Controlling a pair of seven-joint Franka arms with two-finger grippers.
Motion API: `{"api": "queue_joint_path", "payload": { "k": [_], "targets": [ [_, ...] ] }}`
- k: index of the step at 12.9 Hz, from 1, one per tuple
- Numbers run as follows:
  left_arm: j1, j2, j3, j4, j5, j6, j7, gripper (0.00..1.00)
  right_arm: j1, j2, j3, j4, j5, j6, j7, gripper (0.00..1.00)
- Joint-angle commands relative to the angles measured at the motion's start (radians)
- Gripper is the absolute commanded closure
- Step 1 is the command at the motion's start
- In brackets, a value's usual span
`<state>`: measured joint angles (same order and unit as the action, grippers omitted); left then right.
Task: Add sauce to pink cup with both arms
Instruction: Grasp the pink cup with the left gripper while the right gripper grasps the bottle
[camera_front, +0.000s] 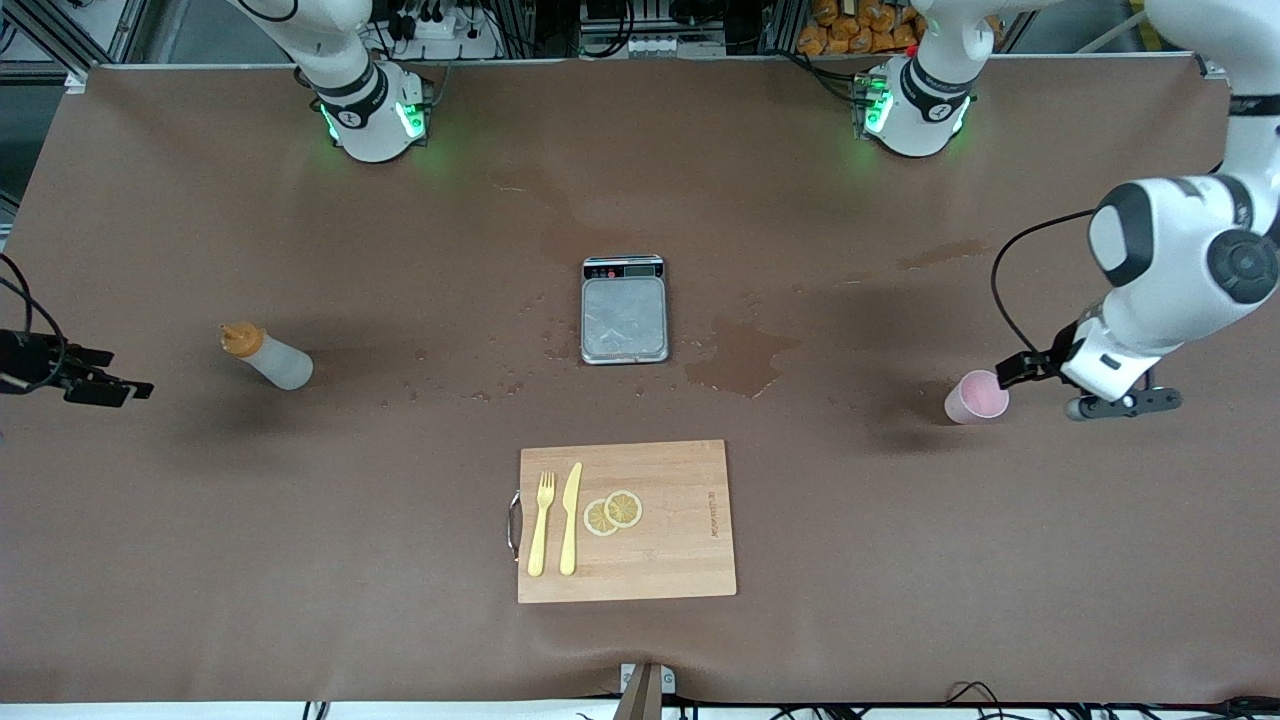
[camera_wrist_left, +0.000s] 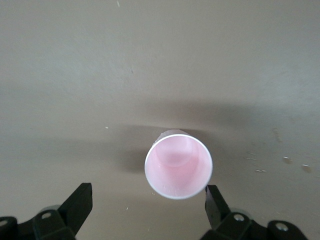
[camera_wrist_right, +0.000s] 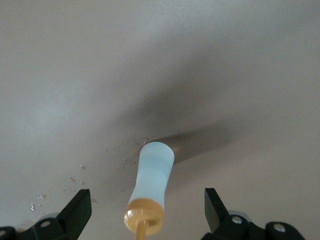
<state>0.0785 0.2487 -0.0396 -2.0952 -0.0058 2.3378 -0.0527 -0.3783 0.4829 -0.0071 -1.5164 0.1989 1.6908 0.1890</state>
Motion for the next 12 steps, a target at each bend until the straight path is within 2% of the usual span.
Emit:
{"api": "queue_joint_path", "payload": {
  "k": [1, 4, 5, 6, 8, 9, 10, 12],
  "targets": [
    [0.024, 0.084, -0.003, 0.001, 0.021, 0.082, 0.002, 0.0, -0.03, 0.094, 0.016, 0.064, 0.051, -0.039, 0.131, 0.0],
    [0.029, 0.11, -0.002, 0.001, 0.021, 0.09, 0.002, 0.0, -0.069, 0.178, 0.015, 0.062, 0.189, -0.133, 0.185, 0.0],
    [0.026, 0.118, -0.003, 0.003, 0.021, 0.092, 0.002, 0.0, -0.074, 0.195, 0.015, 0.061, 0.21, -0.143, 0.22, 0.0],
    [0.026, 0.122, -0.003, 0.003, 0.021, 0.092, 0.001, 0.15, -0.074, 0.204, 0.015, 0.058, 0.217, -0.145, 0.243, 0.0],
    [0.026, 0.126, -0.003, 0.003, 0.021, 0.092, -0.015, 0.51, -0.091, 0.235, 0.015, 0.058, 0.244, -0.145, 0.244, 0.0],
    [0.021, 0.124, -0.005, 0.003, 0.02, 0.09, -0.019, 0.71, -0.114, 0.261, 0.015, 0.058, 0.279, -0.148, 0.245, 0.0],
    [0.021, 0.124, -0.005, 0.003, 0.02, 0.089, -0.022, 0.97, -0.129, 0.282, 0.015, 0.053, 0.322, -0.164, 0.245, 0.0],
    [0.021, 0.127, -0.005, 0.011, 0.02, 0.089, -0.036, 1.0, -0.131, 0.319, 0.015, 0.053, 0.35, -0.21, 0.254, 0.0]
  ]
}}
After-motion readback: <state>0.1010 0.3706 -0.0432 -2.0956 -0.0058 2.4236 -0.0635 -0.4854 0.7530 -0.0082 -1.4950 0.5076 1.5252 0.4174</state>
